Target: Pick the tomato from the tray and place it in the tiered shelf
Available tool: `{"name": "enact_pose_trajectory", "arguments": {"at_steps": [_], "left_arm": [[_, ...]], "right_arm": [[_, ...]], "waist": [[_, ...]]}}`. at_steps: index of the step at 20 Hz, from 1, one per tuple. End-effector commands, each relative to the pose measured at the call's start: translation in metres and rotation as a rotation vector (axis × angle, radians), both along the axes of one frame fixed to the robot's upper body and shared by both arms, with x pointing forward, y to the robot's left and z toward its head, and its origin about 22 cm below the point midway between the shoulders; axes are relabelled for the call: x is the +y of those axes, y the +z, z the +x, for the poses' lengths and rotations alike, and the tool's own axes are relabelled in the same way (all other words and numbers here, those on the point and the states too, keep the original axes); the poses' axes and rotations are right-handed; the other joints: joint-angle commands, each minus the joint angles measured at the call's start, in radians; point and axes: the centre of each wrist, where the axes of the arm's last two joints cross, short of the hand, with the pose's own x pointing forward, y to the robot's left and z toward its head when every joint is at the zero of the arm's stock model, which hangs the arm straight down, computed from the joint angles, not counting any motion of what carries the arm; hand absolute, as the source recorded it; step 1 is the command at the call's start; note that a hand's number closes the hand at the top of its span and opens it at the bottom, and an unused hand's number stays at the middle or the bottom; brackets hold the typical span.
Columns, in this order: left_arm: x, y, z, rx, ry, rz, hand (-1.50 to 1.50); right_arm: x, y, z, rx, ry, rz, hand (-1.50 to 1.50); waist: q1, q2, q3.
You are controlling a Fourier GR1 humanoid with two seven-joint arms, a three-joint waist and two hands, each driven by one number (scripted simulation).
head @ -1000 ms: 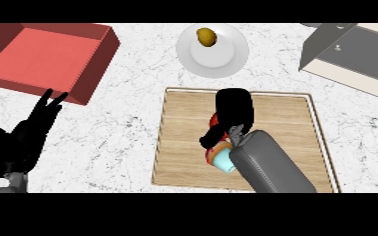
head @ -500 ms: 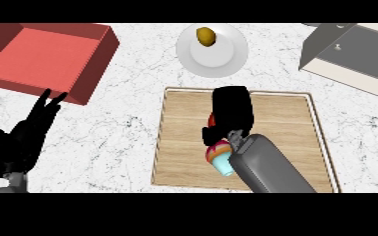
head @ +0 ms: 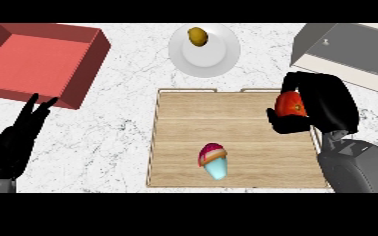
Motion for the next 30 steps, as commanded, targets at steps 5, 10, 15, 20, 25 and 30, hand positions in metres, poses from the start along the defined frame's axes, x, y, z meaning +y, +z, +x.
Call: {"name": "enact_pose_trajectory", "arguments": {"at_steps": [5, 10, 15, 20, 25, 30], "left_arm": [[-0.003, -0.013, -0.014, 0.07, 0.002, -0.008, 0.0], [-0.003, -0.019, -0.015, 0.077, -0.006, -0.016, 0.0], [-0.005, -0.016, -0.008, 0.071, -0.012, -0.007, 0.0], [0.015, -0.004, 0.002, 0.075, -0.03, -0.006, 0.0], [-0.008, 0.0, 0.015, 0.061, -0.034, -0.002, 0.0], [-0.02, -0.013, 0.002, 0.066, -0.039, 0.011, 0.0]], "right_arm": [[-0.108, 0.053, -0.046, -0.16, -0.03, 0.281, 1.5], [-0.132, 0.084, -0.082, -0.23, -0.026, 0.496, 1.5], [-0.154, 0.123, -0.12, -0.316, -0.062, 0.522, 1.5], [-0.179, 0.176, -0.142, -0.399, -0.077, 0.575, 1.5], [-0.177, 0.202, -0.148, -0.48, -0.148, 0.512, 1.5], [-0.169, 0.234, -0.136, -0.476, -0.255, 0.361, 1.5]], "waist": [[0.004, 0.001, -0.009], [-0.008, -0.002, -0.011], [0.024, 0.006, -0.011], [0.022, 0.005, -0.012], [0.038, 0.009, -0.011], [0.05, 0.01, -0.011]]}}
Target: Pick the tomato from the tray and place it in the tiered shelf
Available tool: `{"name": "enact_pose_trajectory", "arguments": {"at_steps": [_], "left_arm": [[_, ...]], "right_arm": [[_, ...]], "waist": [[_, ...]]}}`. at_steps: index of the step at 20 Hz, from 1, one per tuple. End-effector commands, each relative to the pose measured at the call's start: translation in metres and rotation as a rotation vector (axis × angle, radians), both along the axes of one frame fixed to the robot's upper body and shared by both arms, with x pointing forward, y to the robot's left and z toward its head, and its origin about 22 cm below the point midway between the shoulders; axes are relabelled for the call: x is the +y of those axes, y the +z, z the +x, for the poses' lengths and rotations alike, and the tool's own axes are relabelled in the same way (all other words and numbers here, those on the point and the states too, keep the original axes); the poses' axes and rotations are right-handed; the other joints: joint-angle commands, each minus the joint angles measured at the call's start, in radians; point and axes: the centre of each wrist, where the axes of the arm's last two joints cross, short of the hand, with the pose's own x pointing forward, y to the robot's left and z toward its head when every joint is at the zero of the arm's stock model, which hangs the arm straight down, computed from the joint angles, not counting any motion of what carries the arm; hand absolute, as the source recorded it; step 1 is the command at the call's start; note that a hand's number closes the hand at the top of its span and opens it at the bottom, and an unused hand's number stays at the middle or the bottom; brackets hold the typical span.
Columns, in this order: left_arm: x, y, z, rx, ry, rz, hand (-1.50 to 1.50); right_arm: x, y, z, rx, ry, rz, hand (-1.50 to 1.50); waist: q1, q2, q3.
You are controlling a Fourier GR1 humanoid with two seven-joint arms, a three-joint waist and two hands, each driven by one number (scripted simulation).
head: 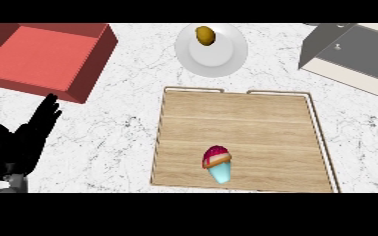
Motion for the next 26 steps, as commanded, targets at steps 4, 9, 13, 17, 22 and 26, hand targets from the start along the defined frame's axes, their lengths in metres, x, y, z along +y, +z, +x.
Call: {"name": "enact_pose_trajectory", "arguments": {"at_steps": [4, 9, 13, 17, 22, 26], "left_arm": [[-0.016, 0.01, 0.012, -0.005, -0.016, -0.018, 0.0], [-0.003, 0.003, 0.005, -0.003, -0.01, -0.007, 0.0], [-0.001, 0.008, 0.003, -0.001, -0.019, 0.0, 0.0], [-0.01, -0.005, -0.004, 0.0, -0.024, -0.011, 0.0], [-0.007, 0.0, -0.013, -0.016, -0.016, -0.005, 0.0], [-0.003, 0.006, 0.006, -0.011, -0.009, 0.002, 0.0]], "right_arm": [[-0.015, 0.031, 0.019, 0.021, -0.082, -0.08, 1.5], [-0.026, 0.027, 0.056, 0.018, -0.127, -0.053, 1.5], [-0.045, 0.03, 0.071, 0.034, -0.158, -0.092, 1.5], [-0.05, 0.02, 0.096, 0.05, -0.196, -0.127, 1.5], [-0.069, 0.004, 0.118, 0.054, -0.2, -0.098, 1.5], [-0.088, -0.011, 0.136, 0.043, -0.186, -0.01, 1.5]], "waist": [[0.007, 0.002, 0.0], [0.014, 0.003, 0.0], [0.014, 0.003, 0.0], [0.022, 0.004, 0.0], [0.023, 0.003, 0.001], [0.021, 0.005, 0.001]]}}
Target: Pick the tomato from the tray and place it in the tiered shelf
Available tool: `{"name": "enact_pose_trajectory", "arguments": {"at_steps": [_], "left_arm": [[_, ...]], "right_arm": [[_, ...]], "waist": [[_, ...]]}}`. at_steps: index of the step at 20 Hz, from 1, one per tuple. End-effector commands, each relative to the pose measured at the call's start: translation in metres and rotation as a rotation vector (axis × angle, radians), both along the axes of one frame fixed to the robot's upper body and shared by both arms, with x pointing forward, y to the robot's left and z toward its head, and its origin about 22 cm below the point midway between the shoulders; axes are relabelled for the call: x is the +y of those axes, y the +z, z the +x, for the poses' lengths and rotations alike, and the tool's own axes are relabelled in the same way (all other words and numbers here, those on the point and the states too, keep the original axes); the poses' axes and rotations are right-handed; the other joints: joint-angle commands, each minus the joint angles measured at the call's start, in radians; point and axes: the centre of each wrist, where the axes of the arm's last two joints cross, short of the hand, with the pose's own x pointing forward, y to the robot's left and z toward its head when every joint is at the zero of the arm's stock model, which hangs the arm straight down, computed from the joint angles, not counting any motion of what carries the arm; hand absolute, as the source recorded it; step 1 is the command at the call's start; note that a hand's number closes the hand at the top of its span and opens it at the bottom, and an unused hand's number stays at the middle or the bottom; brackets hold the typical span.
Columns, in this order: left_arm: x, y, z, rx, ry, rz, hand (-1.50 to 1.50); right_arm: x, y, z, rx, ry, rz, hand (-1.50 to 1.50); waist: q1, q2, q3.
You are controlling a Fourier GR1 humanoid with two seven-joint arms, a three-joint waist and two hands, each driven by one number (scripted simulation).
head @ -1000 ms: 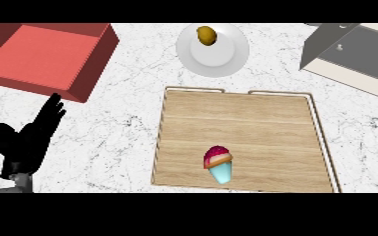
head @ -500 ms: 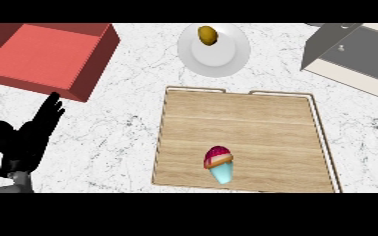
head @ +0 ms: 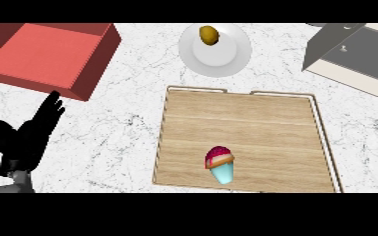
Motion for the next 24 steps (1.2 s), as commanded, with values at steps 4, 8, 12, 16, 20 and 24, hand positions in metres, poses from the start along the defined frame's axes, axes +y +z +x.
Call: {"name": "enact_pose_trajectory", "arguments": {"at_steps": [4, 8, 12, 16, 20, 24], "left_arm": [[0.005, -0.003, -0.013, -0.006, -0.006, -0.001, 0.0], [-0.016, -0.018, -0.001, 0.004, 0.007, 0.01, 0.0], [0.013, 0.001, 0.003, -0.005, 0.015, -0.005, 0.0], [-0.006, -0.005, 0.001, 0.011, 0.003, 0.012, 0.0], [0.002, 0.004, -0.004, 0.002, -0.004, 0.009, 0.0], [0.0, 0.007, 0.008, 0.005, 0.007, 0.012, 0.0]], "right_arm": [[-0.026, -0.03, 0.032, 0.057, -0.045, 0.013, 1.5], [-0.049, -0.047, 0.034, 0.017, -0.121, 0.11, -1.5], [-0.037, -0.031, 0.046, 0.061, -0.083, 0.001, -1.5], [-0.045, -0.056, 0.059, 0.025, -0.062, 0.07, -1.5], [-0.042, -0.041, 0.061, -0.066, -0.024, 0.174, -1.5], [-0.055, -0.042, 0.055, -0.082, 0.019, 0.331, -1.5]], "waist": [[0.008, 0.0, 0.0], [0.002, 0.002, 0.001], [-0.001, 0.0, 0.0], [0.005, 0.002, 0.001], [0.002, -0.001, 0.001], [-0.003, -0.001, 0.001]]}}
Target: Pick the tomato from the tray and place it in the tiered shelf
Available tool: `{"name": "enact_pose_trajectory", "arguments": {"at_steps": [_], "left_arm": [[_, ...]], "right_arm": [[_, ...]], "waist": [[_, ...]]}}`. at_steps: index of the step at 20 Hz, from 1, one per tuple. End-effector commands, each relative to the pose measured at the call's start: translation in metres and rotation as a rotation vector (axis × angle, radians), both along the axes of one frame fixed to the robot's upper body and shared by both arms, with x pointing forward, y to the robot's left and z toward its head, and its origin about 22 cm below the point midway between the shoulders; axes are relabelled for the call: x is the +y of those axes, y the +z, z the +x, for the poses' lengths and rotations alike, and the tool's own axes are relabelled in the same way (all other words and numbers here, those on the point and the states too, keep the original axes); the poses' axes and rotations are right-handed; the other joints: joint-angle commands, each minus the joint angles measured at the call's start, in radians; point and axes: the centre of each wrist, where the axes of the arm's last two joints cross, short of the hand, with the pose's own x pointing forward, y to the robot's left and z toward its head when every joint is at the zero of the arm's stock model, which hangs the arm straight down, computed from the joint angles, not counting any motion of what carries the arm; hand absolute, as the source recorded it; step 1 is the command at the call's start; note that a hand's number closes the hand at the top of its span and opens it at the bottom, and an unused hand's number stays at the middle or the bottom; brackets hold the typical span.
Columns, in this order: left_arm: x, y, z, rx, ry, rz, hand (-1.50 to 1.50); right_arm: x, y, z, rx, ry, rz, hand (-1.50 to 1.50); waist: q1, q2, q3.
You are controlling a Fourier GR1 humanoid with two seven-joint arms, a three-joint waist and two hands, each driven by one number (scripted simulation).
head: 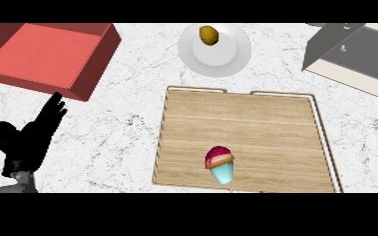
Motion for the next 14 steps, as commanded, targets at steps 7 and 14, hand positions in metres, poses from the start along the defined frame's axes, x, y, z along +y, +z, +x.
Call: {"name": "enact_pose_trajectory", "arguments": {"at_steps": [7, 14], "left_arm": [[0.024, 0.003, -0.011, 0.007, 0.021, 0.004, 0.0], [0.017, 0.005, -0.005, -0.004, 0.051, -0.007, 0.0]], "right_arm": [[-0.038, 0.033, -0.041, -0.142, 0.107, 0.296, -1.5], [-0.094, 0.047, -0.127, -0.287, 0.114, 0.358, -1.5]], "waist": [[-0.017, -0.006, 0.0], [-0.044, -0.008, 0.001]]}}
